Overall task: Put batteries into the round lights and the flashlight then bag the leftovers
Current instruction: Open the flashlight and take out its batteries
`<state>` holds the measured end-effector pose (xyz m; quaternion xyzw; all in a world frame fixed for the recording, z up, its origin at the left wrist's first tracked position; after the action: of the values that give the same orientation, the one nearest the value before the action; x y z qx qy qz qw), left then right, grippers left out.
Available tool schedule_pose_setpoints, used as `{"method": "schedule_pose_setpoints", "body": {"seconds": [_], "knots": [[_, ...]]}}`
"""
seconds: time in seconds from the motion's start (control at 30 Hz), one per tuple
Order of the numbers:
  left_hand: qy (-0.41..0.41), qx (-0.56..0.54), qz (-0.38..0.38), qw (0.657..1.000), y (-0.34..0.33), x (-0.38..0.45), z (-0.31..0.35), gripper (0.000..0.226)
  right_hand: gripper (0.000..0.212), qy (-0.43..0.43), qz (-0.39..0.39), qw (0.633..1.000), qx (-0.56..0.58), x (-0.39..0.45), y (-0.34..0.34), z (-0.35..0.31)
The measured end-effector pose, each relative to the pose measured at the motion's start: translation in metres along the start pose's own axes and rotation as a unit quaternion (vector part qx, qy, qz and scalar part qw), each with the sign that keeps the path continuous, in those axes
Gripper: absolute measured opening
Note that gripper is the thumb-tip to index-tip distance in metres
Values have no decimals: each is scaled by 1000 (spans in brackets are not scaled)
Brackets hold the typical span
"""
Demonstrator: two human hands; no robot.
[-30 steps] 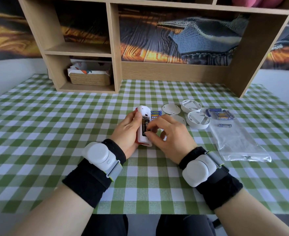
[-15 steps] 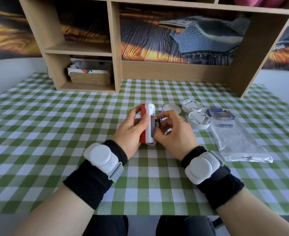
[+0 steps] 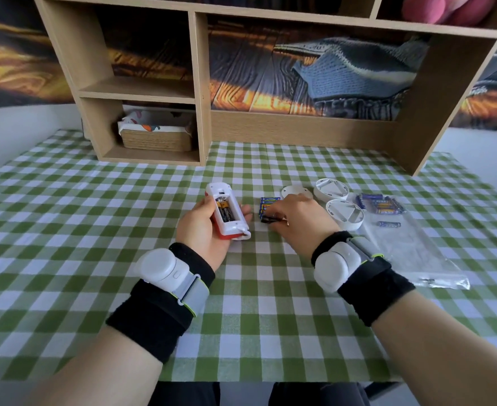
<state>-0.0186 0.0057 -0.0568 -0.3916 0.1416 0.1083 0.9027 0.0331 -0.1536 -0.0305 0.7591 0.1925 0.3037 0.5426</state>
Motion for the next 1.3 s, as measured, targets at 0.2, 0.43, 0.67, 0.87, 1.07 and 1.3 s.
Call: {"method": "schedule_pose_setpoints", "body": {"seconds": [0.2,0.43,0.67,0.87,1.07,1.3], "knots": [[13,7,-29,999,0,1,-2,41,21,10,3,1000,-2,2,-6,1],[26,27,-70,997,-4,-1,-3,40,11,30,144,983,113,-3,20,-8],[51,73,-126,988,-13,-8,-8,42,13,145,142,976,73,-7,27,-45],[39,95,-140,985,-14,-9,-10,38,16,168,132,977,-22,-9,21,-50],[19,113,-140,984,-16,-10,-12,36,25,184,132,968,-105,-9,21,-49],[8,128,-121,984,-15,-9,-12,35,25,143,63,988,-13,-5,19,-49]]}}
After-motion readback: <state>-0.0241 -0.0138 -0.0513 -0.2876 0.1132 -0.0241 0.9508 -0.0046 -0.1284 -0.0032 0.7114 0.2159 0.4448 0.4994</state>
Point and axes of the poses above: each hand's wrist, its own x-axis towards the middle knuckle, its own y-axis out of the back of the hand, z = x × y, the point moved 4 cm from there along x, towards the middle knuckle, and after that the axes turned 9 degrees about y, right-handed, at the moved point
